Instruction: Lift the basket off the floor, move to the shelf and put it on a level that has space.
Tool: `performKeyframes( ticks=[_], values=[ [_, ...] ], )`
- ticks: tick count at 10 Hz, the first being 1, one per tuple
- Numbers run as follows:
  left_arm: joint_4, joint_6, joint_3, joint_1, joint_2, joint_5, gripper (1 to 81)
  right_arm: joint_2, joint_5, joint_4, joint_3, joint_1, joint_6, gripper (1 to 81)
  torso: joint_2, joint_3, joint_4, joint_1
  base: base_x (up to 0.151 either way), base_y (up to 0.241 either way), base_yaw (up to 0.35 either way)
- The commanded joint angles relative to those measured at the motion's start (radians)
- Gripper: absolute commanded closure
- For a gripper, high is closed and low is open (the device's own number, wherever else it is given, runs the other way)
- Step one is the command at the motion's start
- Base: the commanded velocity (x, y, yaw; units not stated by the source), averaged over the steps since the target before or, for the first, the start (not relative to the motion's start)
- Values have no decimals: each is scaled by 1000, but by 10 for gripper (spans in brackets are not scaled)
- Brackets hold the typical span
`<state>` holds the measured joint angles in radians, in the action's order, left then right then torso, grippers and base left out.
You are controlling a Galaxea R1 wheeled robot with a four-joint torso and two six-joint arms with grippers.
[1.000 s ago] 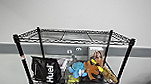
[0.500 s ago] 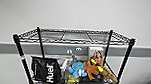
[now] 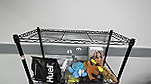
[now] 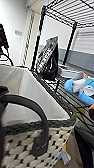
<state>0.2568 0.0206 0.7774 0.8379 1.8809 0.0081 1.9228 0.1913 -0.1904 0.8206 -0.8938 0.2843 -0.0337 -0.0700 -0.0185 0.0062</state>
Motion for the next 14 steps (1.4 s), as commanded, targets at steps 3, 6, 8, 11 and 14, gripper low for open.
performKeyframes(
  ticks=[3, 6, 8, 11, 14],
  values=[
    [-4, -2, -176, -173, -113, 21, 811, -117, 11, 12, -170, 192, 18, 811, 0, 0, 0, 0, 0, 0, 0],
    [-4, 40, -223, -237, -156, 23, 811, -179, 10, -15, -230, 258, 33, 811, 0, 0, 0, 0, 0, 0, 0],
    [-4, 81, -247, -288, -173, 26, 811, -201, 0, -18, -249, 311, 72, 811, 0, 0, 0, 0, 0, 0, 0],
    [-2, 148, -286, -381, -225, 36, 811, -215, -27, -20, -266, 428, 154, 811, 0, 0, 0, 0, 0, 0, 0],
    [-2, 206, -313, -463, -242, 39, 811, -241, -52, -18, -293, 508, 207, 811, 0, 0, 0, 0, 0, 0, 0]
  ],
)
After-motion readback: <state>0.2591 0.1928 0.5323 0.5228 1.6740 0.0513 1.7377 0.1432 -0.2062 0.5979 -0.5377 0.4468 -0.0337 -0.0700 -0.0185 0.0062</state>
